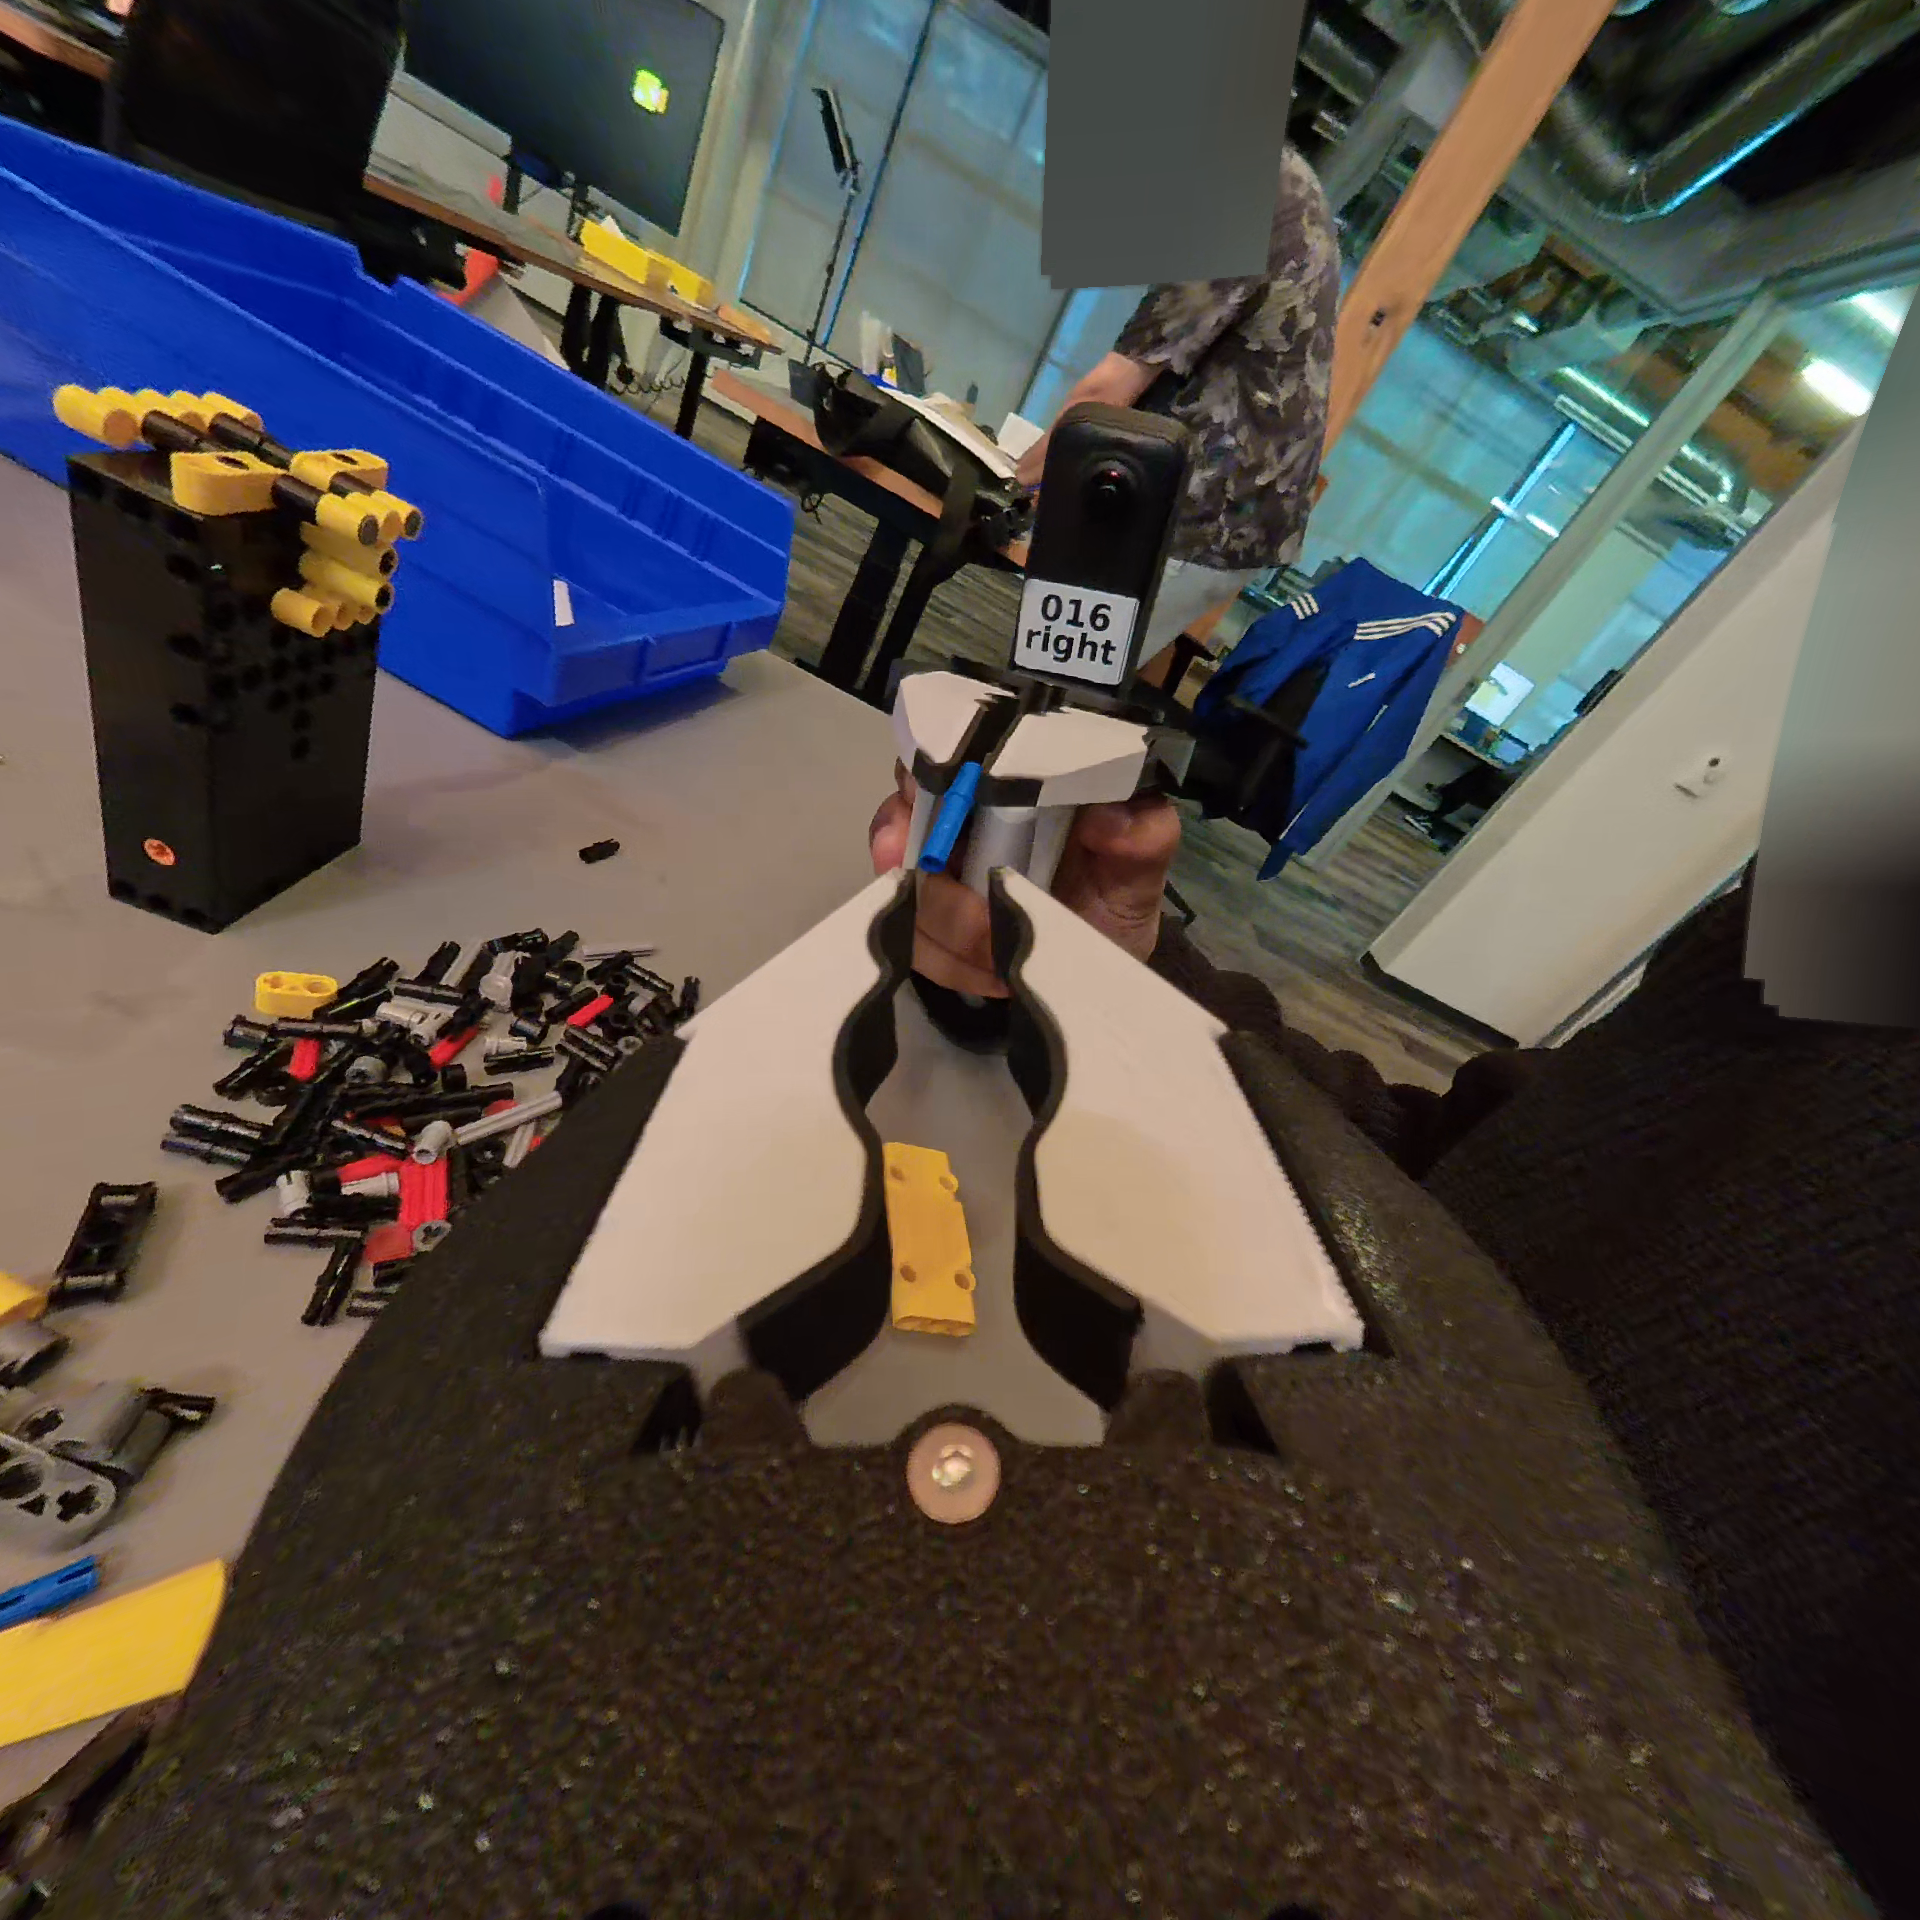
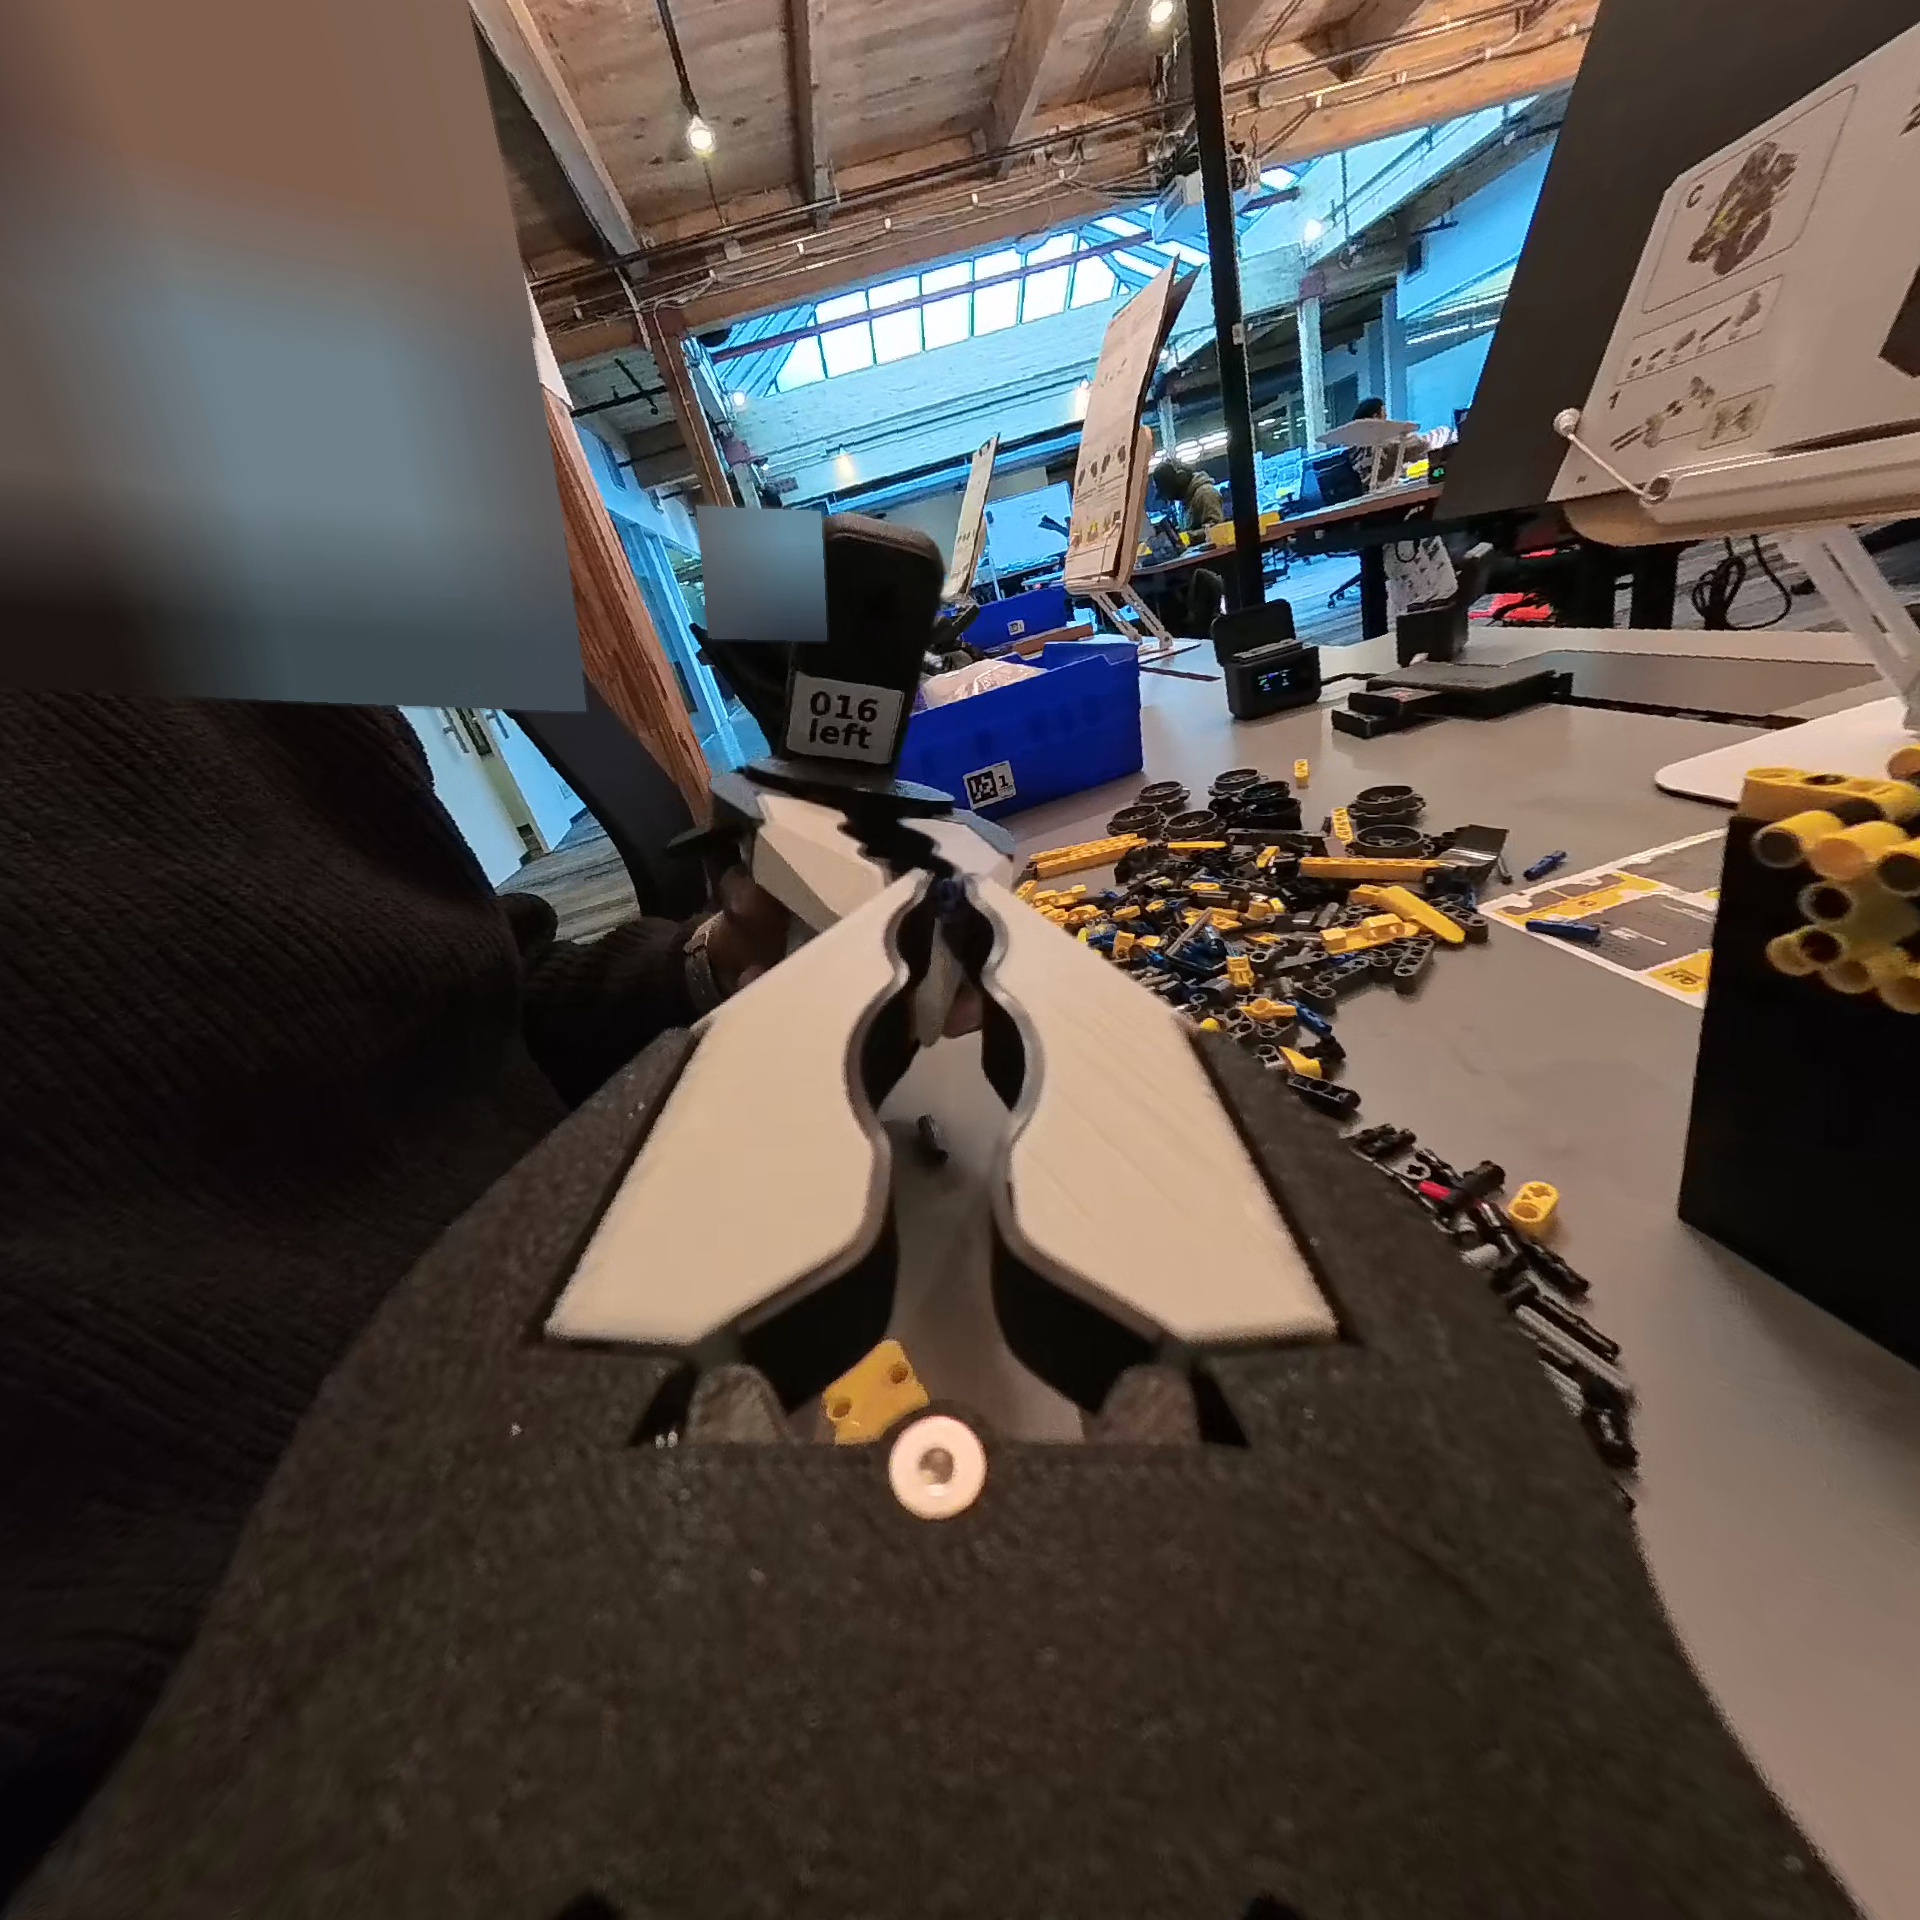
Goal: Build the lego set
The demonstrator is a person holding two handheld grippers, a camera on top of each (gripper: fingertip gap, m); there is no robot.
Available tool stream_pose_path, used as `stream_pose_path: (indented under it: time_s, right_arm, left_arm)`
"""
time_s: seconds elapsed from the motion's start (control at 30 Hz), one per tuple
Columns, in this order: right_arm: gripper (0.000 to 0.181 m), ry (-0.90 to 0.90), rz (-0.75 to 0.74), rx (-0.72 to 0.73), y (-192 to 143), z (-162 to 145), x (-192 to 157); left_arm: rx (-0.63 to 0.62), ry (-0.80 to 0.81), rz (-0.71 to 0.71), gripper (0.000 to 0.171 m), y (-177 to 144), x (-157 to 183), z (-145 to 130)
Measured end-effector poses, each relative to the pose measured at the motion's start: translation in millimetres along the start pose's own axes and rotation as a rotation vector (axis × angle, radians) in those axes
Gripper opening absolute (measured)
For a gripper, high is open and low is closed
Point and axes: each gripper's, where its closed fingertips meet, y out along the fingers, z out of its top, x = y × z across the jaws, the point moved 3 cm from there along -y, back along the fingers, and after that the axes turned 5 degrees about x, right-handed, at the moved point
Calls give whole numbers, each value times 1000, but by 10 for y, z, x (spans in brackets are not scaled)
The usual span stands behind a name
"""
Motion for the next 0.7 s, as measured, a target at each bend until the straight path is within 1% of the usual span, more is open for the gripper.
stream_pose_path:
  time_s: [0.2, 0.5, 0.7]
  right_arm:
    - [5, 13, 20, 3, 3, 1, -20]
    - [4, 14, 49, -8, 15, -17, -64]
    - [4, 19, 70, -13, 26, -30, -92]
  left_arm:
    - [27, -16, -14, 6, -21, 4, 40]
    - [71, -71, -68, 9, -51, 40, 81]
    - [60, -93, -109, 4, -62, 62, 90]
